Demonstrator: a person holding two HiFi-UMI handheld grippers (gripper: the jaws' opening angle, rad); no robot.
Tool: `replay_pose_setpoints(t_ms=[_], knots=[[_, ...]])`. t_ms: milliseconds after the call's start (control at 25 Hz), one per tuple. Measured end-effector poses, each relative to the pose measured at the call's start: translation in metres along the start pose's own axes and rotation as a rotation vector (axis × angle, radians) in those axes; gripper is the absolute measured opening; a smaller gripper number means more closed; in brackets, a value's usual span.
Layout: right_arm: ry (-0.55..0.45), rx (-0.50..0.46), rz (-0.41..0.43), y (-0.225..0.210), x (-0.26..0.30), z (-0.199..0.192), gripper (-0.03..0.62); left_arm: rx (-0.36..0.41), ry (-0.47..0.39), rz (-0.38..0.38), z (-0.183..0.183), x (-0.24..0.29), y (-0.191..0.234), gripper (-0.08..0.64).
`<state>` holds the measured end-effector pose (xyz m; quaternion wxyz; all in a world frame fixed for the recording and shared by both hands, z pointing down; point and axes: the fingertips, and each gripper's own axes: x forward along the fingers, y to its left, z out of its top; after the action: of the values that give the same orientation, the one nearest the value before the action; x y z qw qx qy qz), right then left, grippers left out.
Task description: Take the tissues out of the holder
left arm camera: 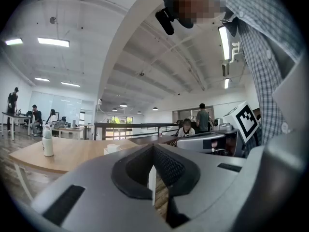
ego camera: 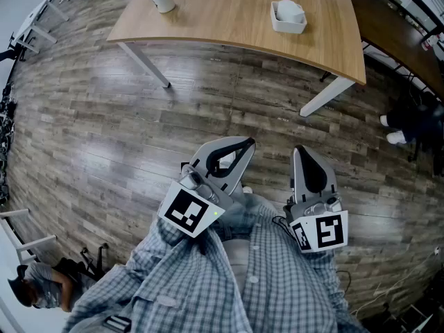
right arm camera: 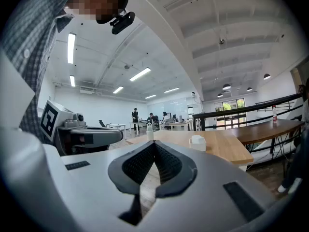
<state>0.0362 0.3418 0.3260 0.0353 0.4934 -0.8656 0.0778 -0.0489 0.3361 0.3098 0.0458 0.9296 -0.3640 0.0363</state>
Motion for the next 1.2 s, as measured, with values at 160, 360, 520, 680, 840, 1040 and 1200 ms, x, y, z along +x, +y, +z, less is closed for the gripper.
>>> replay_pose_setpoints(t_ms=[160,360,520,680,840,1040,1200], knots=[[-0.001,0.006,-0.008,-0.002,-0.002,0.002,0.009,0.007,-0.002,-0.007,0.003,0.002,0.0,0.006],[-0.003,0.016,-0.028,-0.009,0.001,0.003,0.009,0.013,0.005,-0.016,0.006,0.007,0.004,0.006],[-0.004,0.027,-0.047,-0.016,0.009,0.005,0.009,0.004,0.014,-0.016,0.007,0.012,0.013,0.006],[0.001,0.03,-0.061,-0.023,0.015,0.005,0.009,0.001,0.018,-0.016,0.007,0.019,0.022,0.006],[0.005,0.036,-0.074,-0.028,0.023,0.004,0.009,0.001,0.019,-0.009,0.008,0.024,0.034,0.006],[0.029,0.025,-0.082,-0.04,0.044,0.005,0.009,0.002,0.044,-0.004,0.006,0.034,0.057,0.006],[0.03,0.024,-0.102,-0.049,0.059,0.009,0.009,0.002,0.045,-0.008,0.008,0.04,0.075,0.006]])
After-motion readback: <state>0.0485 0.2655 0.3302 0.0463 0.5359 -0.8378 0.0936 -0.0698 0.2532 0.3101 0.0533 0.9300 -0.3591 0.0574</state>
